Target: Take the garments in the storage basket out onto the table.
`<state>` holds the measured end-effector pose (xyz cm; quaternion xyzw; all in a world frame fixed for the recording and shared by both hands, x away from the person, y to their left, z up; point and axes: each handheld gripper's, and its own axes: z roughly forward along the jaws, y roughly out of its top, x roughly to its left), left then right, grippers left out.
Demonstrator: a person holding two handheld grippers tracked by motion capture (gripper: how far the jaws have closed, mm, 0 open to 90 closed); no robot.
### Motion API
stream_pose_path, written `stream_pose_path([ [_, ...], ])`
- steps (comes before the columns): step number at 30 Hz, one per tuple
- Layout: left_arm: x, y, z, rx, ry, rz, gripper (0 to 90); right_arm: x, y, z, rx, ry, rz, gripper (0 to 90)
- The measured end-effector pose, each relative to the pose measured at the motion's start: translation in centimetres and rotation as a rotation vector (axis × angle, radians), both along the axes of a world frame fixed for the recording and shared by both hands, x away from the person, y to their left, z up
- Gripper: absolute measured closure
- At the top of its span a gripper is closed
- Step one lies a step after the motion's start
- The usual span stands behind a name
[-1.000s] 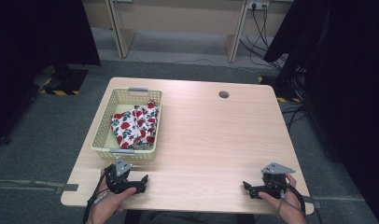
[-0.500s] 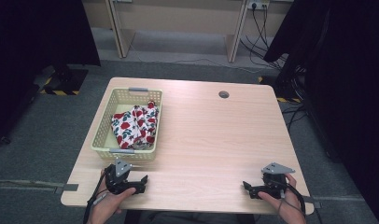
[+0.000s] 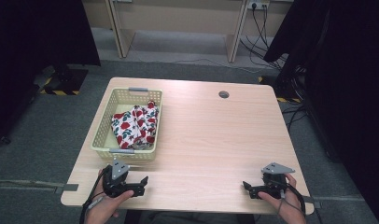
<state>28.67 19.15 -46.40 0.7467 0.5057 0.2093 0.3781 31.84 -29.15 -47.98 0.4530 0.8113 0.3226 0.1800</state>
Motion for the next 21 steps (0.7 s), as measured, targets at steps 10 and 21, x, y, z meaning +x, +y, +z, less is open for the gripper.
stream_pose_path([
  [10,-0.6,-0.4,1.3,-0.018,-0.018,-0.012,1.4,0.0,0.0,0.0,0.0,0.0,0.002,0.1],
  [21,-0.7,-0.6,2.3,-0.008,-0.029,-0.018,1.2,0.0,0.0,0.0,0.0,0.0,0.003,0.2],
])
